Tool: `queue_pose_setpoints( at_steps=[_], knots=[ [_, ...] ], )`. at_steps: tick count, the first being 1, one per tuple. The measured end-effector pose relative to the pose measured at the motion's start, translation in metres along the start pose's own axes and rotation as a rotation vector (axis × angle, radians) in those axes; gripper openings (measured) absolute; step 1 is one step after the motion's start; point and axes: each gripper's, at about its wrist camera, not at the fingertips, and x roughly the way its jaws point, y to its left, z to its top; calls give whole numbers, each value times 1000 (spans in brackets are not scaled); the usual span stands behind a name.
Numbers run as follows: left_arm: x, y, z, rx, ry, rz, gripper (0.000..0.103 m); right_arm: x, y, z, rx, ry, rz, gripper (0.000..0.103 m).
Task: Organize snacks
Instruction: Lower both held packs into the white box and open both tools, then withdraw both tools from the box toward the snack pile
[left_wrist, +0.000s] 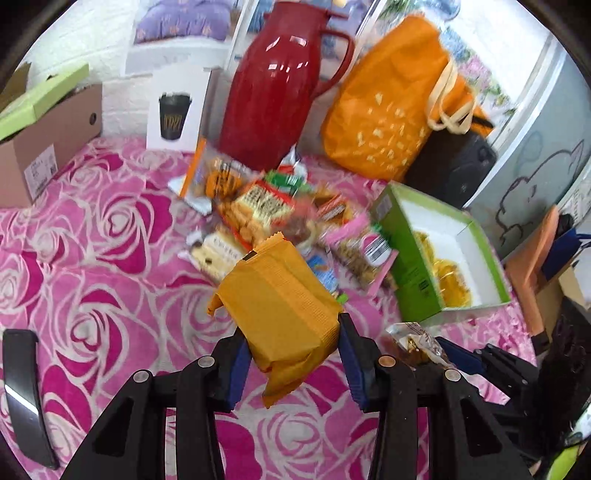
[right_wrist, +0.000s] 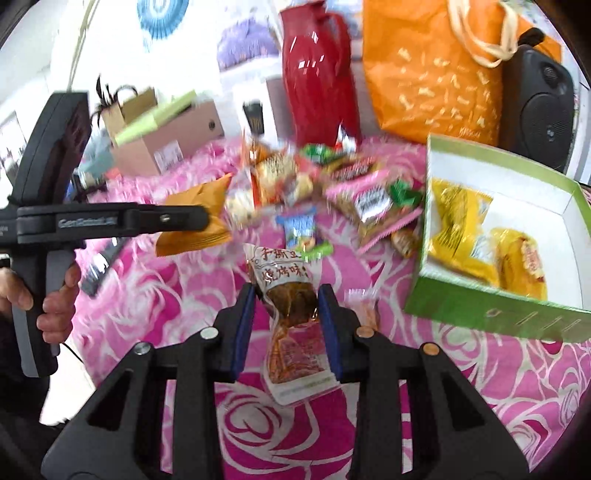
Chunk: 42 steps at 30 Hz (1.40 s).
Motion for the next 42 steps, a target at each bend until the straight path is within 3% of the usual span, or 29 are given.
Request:
queue_pose_setpoints(
  at_steps=[7,17,20,22,31,32,33,34,35,37,42],
  knots=[
    [-23,-47,28,92,-63,-108,45,-46,-40,18,79,-141,-118,37],
    [30,-152,48,267,-17,-226,45,-87,-145,4,315,-195,-378,37],
    [56,-179,51,311,14,-236,45,-87,-170,3,347,-195,-418,37],
    [71,-192,52,330,30,-239,45,-88,-180,4,347,-199,-423,25],
    [132,-210,46,353,123,-191,48,-67,-204,13,325,-161,-461,24],
    [135,-208,45,345,112,-184,51,-66,-207,11,327,-159,-482,26],
    [136,-207,44,337,107,-183,68,-65,-208,10,330,-150,-494,41],
    [137,-207,44,333,104,-182,85,-64,-211,8,336,-144,-513,62],
    [136,-206,44,331,87,-170,87,-65,-211,7,339,-146,-526,69],
    [132,-206,45,345,50,-147,87,-67,-211,4,335,-155,-550,71],
    [123,-198,47,344,46,-127,87,-73,-210,2,369,-161,-555,72]
  ],
)
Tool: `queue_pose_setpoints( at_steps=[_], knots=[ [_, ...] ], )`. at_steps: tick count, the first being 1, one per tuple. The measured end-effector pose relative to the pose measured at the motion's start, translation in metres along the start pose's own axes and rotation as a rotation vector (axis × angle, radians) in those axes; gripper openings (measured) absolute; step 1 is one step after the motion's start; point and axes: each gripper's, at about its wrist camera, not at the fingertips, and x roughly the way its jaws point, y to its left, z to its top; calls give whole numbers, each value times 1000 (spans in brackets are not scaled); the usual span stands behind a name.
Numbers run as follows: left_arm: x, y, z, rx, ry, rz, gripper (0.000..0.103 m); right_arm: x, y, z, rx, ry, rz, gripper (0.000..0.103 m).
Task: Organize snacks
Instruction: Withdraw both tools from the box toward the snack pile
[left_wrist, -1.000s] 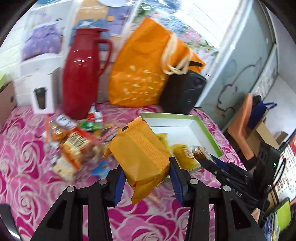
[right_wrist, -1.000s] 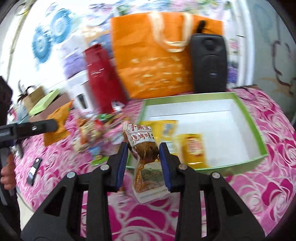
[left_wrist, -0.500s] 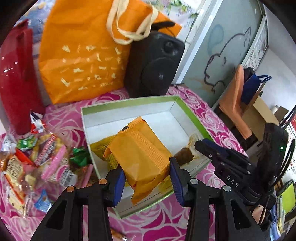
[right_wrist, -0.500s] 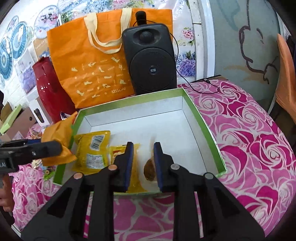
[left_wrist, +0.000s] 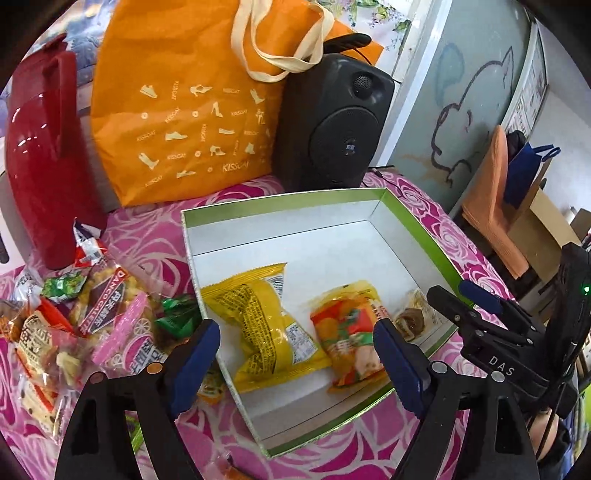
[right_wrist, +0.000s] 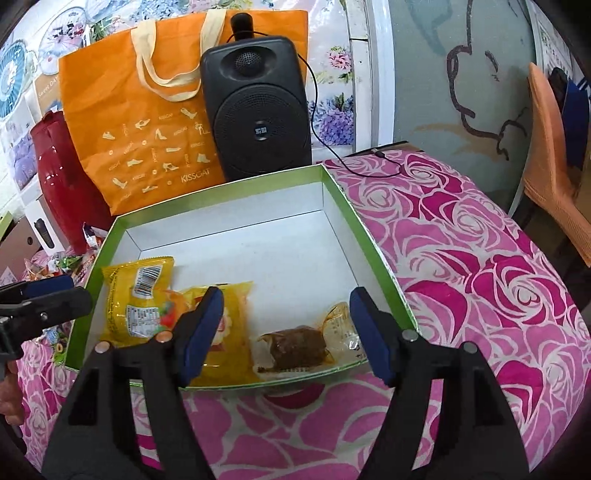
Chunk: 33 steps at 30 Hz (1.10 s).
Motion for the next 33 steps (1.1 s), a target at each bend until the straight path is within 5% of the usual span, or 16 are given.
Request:
queue_pose_setpoints(
  at_steps=[9,18,24,28,33],
  knots=[
    [-48,23,-8,-57,-43,54,87,-25,45,-3,-94,3,101,100],
    [-118,93,-42,-225,-100,228,87,-60,95,-17,-198,2,245,101],
    [-129,127,-88,-299,-67,263,87,-55,131,-52,-198,136,451,101],
    [-122,134,-111,-311,-19,261,87,-40,152,-79,-246,219,448,100],
    [-108,136,-123,-315,15,236,87,-19,170,-98,-311,284,423,77]
  ],
)
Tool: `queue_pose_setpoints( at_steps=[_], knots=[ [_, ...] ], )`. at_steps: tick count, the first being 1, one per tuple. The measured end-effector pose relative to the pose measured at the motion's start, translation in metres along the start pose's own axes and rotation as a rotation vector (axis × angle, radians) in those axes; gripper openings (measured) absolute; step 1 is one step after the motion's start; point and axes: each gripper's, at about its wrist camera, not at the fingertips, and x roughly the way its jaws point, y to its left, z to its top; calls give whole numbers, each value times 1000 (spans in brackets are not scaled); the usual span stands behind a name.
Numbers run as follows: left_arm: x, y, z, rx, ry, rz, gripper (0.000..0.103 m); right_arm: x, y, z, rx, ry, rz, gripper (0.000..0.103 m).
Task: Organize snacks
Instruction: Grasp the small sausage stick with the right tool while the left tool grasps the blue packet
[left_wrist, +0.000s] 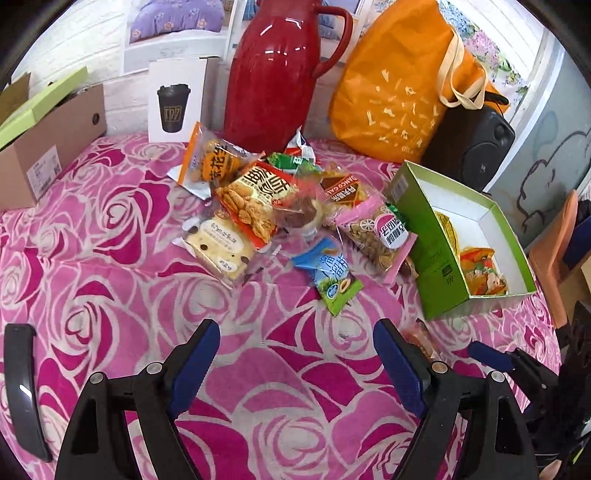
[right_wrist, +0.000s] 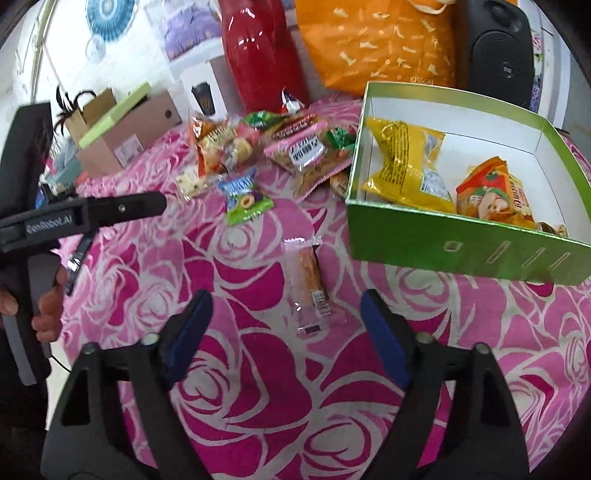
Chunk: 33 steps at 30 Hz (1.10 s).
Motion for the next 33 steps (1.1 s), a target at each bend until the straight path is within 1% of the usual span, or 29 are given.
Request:
queue_pose_setpoints(
  at_steps=[2,4,8,9,10,12,14,15,16,17,21,22,24,26,29,32,33],
  knots=[
    [4,-2,0,5,-3,-7,87,7,2,-1,-18,15,-27,73],
    [10,-5,2,6,-4,-14,87,13,0,-1,-15,25,-37,63],
    [25,-9,12,-19,3,-34,86,23,-4,-3,-17,44,-58,54],
    [29,-10,14,-24,8,-37,85,26,-5,-4,-18,56,-61,32],
    [33,-13,16,-27,12,-42,83,28,-5,-4,-15,65,-58,23],
    [42,-18,21,-23,18,-46,79,24,-5,-6,-8,51,-39,22],
    [54,-24,26,-22,28,-25,74,18,-3,-6,-15,34,-31,22],
    [59,-25,28,-22,35,-23,65,16,-4,-6,-15,30,-28,22],
    [66,-27,31,-22,49,-23,60,14,-4,-6,-13,26,-23,22],
    [74,-28,33,-25,67,-19,59,12,-4,-6,-11,23,-21,22],
    [92,-30,37,-28,88,11,58,8,-9,-8,3,16,-13,22],
    [95,-31,37,-20,92,16,52,8,-11,-9,9,18,-13,22],
    [97,-34,37,9,94,18,44,9,-13,-9,18,25,-12,23],
    [95,-35,36,28,102,5,42,13,-13,-8,25,30,-9,23],
    [89,-33,36,16,103,-17,42,14,-13,-10,29,33,-3,23],
    [90,-30,36,4,103,-10,42,18,-13,-8,29,35,0,23],
    [91,-29,36,5,109,-13,40,18,-12,-8,29,35,1,23]
  ],
)
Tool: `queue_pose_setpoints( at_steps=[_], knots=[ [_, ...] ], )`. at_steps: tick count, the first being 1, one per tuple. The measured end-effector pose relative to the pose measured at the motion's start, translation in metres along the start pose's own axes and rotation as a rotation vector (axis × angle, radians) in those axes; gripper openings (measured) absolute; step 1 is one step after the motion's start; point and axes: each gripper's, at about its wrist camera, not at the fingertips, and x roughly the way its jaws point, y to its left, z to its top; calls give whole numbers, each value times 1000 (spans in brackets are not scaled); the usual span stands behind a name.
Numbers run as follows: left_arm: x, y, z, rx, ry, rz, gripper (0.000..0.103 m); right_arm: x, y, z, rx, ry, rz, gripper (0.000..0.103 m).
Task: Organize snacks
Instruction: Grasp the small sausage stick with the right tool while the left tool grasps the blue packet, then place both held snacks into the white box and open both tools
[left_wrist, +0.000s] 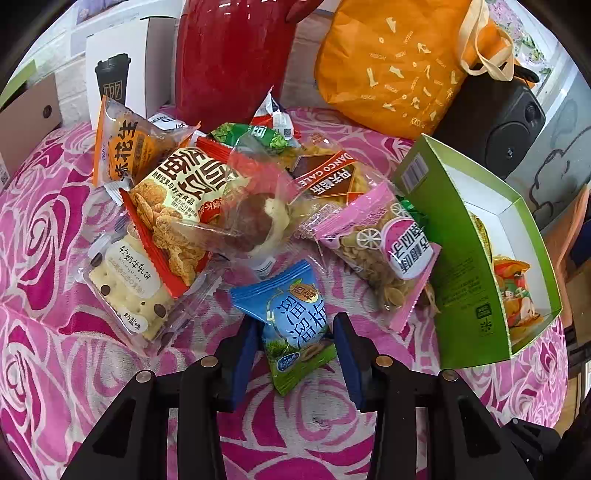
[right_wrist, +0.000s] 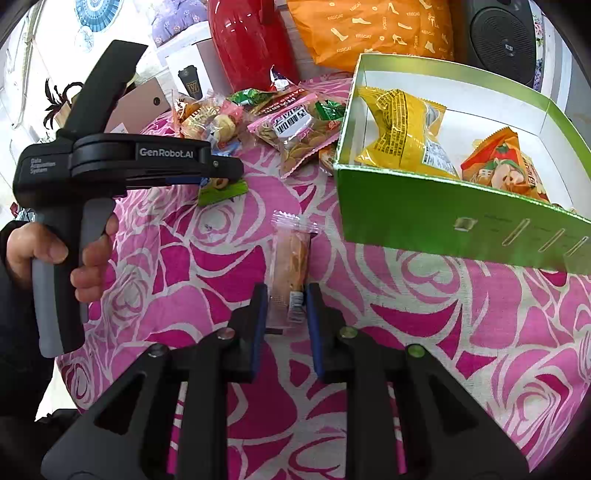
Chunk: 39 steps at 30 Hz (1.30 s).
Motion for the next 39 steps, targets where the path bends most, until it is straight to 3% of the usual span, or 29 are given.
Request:
queue_pose_setpoints(
  at_steps=[3,14,20,29,39],
  knots=[
    [-5,1,-2,16,-5,-15,31,1,-1,0,1,-5,1,23],
    [-82,-29,0,124,-123,-90,31,-40,5,11,-20,-104,59,22],
    [-101,-75,13,213,-157,-174,31,-79,-16,29,7,-225,-11,23],
    [-77,-143,23,334,-130,-232,31,-108,-98,40,192,-307,-184,23],
    [-20,-182,32,376,-39,-216,31,-98,-149,40,286,-291,-230,23]
  ],
)
